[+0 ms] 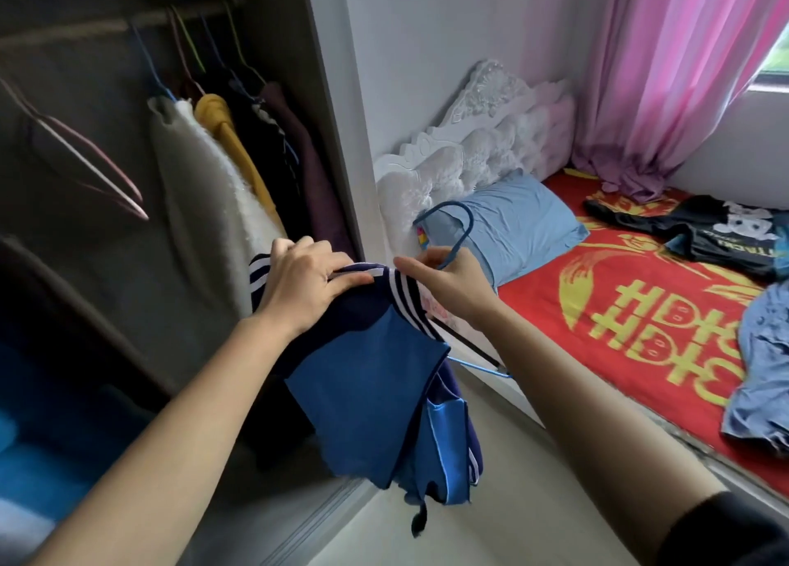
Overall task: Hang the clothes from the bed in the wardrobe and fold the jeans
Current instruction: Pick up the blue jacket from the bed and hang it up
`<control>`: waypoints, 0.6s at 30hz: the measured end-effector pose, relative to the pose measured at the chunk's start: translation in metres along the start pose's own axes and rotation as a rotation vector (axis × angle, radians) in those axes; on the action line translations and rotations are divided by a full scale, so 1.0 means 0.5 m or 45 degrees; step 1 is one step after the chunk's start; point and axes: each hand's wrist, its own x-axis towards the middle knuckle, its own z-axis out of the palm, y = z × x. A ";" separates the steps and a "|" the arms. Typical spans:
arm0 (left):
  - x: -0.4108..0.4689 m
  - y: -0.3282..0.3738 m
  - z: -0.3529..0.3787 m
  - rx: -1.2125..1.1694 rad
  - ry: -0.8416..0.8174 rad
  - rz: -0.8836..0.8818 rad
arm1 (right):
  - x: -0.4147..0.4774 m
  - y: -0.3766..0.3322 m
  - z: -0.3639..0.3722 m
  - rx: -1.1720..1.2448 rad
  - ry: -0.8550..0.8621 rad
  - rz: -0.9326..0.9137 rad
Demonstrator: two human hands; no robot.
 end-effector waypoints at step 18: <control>0.020 -0.011 -0.077 -0.093 0.488 -0.067 | -0.128 0.285 0.067 -0.777 -0.408 -0.096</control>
